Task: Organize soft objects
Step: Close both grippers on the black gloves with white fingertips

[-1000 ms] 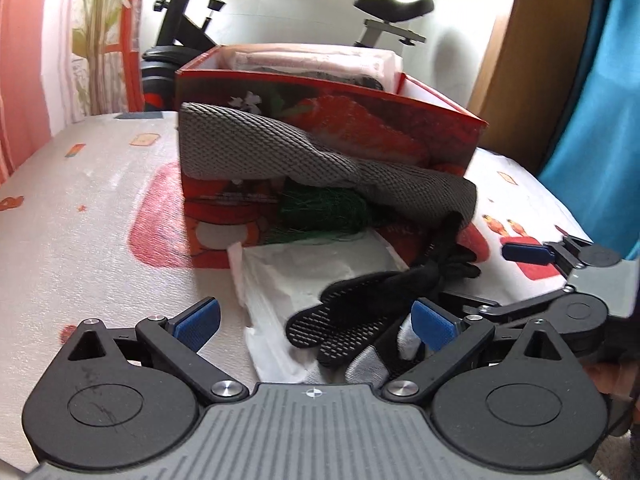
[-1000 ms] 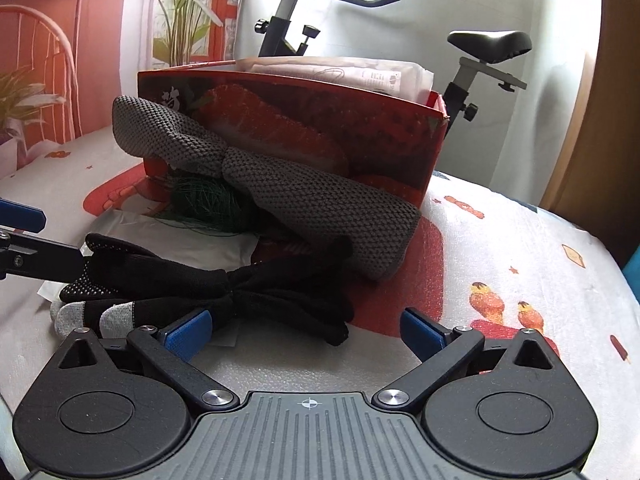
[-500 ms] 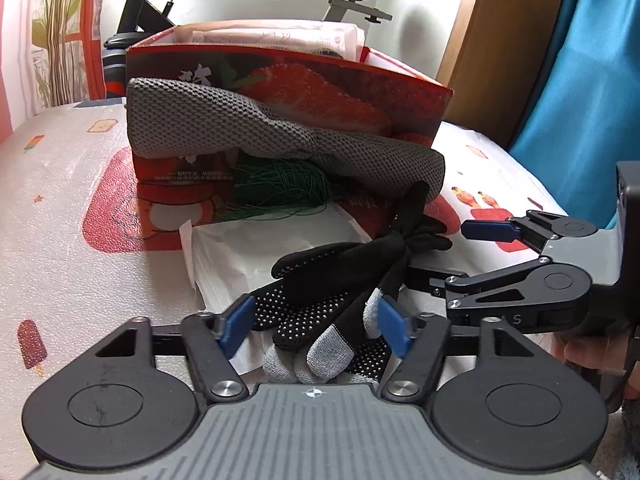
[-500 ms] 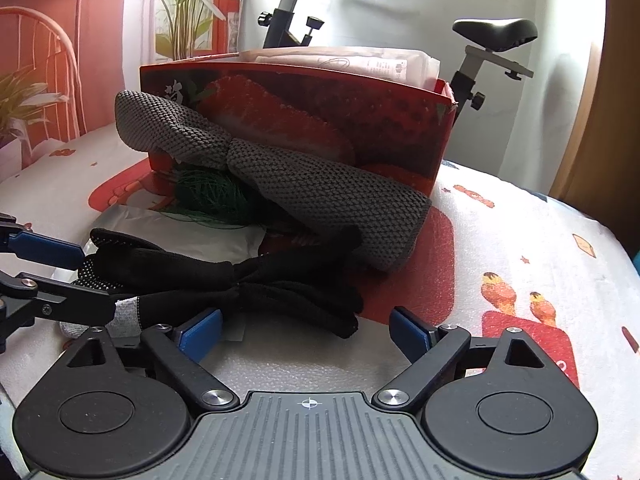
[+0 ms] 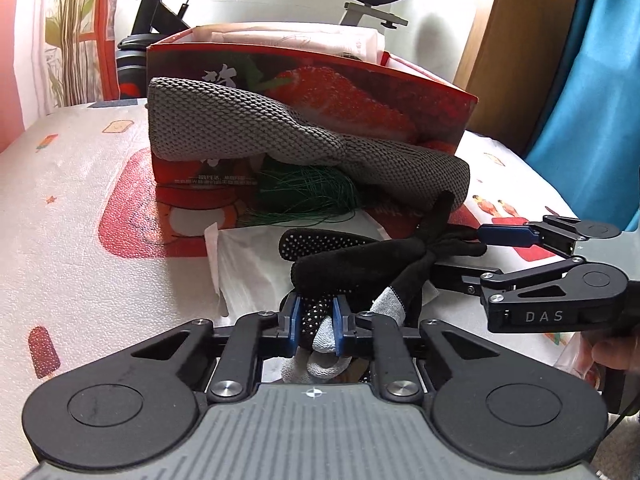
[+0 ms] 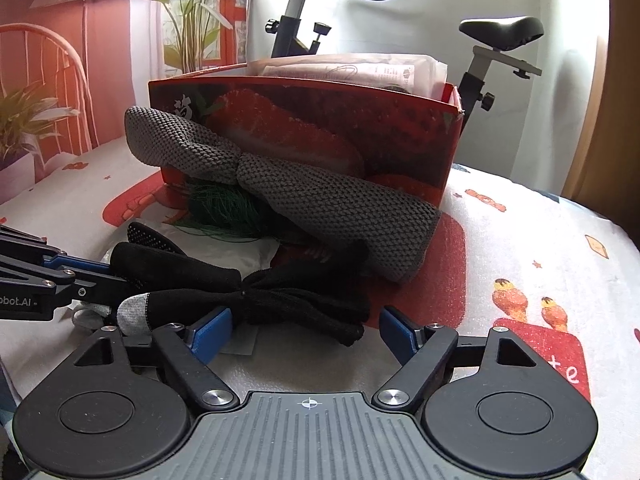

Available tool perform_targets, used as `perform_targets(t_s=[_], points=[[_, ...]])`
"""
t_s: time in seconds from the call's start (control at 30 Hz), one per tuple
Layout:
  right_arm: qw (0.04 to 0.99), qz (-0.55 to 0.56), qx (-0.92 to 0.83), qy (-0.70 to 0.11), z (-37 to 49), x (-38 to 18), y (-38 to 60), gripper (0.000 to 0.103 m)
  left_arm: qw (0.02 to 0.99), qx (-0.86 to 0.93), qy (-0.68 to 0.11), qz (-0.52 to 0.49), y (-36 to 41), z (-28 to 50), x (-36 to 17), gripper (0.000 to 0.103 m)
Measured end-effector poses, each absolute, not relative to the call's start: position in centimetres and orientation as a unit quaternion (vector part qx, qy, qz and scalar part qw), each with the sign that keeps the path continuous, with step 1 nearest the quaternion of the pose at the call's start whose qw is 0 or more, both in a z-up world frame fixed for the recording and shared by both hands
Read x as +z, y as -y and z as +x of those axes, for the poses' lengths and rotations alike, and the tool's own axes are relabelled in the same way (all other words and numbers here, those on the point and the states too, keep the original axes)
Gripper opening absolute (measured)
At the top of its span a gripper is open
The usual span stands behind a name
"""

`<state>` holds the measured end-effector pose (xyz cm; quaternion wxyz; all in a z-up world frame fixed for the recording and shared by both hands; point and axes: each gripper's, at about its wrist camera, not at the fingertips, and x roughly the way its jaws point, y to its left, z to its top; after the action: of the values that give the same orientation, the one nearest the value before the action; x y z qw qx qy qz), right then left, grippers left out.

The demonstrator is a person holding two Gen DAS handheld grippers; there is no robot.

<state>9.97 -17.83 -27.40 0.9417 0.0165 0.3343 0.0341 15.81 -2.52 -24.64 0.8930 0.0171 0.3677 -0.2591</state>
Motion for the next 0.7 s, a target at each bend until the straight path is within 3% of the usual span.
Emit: perform_targets(t_s=[0.13,0.4,0.7], points=[[0.942,0.043,0.044,-0.329,10.1,-27.0,18.5,0.064,0.899,-0.246,-0.363,0.009,2.0,16.1,-24.5,0.015],[0.931,0.151,0.058,-0.326,11.1,-27.0,20.5,0.051,0.911,-0.205,-0.358,0.007,1.1,16.9,-24.3,0.014],[0.92,0.189,0.059,-0.337,10.6,-28.5,20.6,0.047,0.909,-0.198,-0.366,-0.004,0.3,17.0,-24.6,0.014]])
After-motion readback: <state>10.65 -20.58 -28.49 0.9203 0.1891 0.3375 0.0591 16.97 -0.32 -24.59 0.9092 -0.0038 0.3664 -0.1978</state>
